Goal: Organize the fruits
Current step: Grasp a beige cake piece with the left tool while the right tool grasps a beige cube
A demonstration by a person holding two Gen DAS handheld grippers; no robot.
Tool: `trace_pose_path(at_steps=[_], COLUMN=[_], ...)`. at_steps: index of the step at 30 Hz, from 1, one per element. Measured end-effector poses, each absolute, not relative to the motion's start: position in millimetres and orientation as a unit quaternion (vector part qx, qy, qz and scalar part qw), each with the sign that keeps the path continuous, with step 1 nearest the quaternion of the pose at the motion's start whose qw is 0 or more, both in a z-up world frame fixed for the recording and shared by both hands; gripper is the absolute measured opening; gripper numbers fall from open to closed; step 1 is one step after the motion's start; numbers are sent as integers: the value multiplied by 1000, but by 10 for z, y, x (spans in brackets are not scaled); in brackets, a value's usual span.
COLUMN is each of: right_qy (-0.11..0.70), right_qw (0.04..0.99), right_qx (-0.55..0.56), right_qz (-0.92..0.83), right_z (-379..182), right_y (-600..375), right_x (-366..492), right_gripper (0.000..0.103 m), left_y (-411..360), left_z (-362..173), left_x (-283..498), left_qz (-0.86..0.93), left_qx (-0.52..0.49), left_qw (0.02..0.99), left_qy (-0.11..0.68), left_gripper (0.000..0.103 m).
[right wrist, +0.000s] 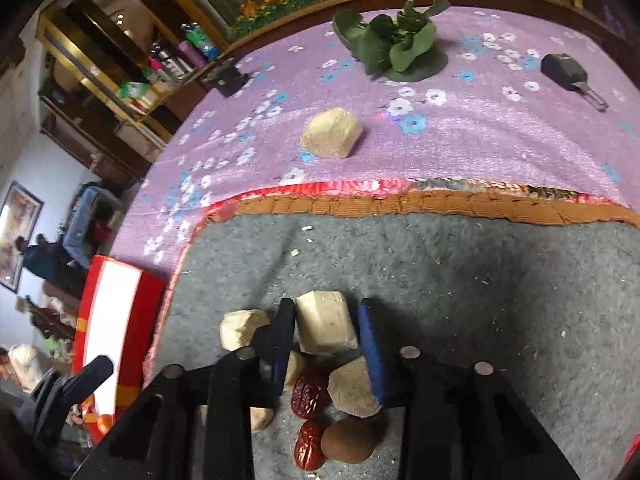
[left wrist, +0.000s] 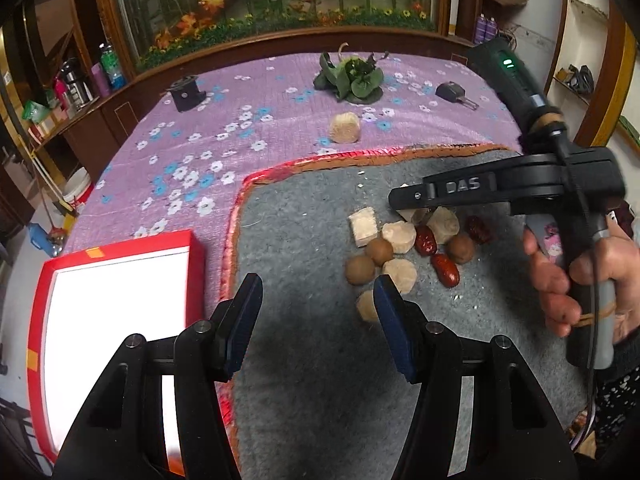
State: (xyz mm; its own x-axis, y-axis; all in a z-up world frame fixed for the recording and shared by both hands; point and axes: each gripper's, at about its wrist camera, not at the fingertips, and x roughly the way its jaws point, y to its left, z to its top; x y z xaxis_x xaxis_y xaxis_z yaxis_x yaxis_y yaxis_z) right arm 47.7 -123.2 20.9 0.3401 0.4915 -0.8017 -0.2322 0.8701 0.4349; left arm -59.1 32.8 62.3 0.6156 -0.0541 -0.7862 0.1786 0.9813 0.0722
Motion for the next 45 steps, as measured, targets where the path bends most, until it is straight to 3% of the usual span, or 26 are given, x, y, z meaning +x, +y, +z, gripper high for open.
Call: trace_pose_path(at_steps=[12, 20, 29, 45], right_qy=[511, 507, 485, 409], right_qw=[796, 799, 807, 817], right_qx=[243, 243, 247, 222], right_qz=[214, 214, 231, 341], right_z=[286, 295, 375, 683], right_y=[-1940, -1933, -1896, -1520], right_x=[548, 561, 511, 175], right_gripper=[30, 30, 30, 29], left_y=[-82, -132, -60, 507], left_z=[384, 278, 406, 965], left_x=[108, 168, 2, -962], left_qz=[-67, -72, -72, 14], left_qx=[53, 71, 65, 70], left_qw=[880, 881, 899, 947], left_qy=[467, 461, 428, 314], left_gripper=[58, 20, 19, 19])
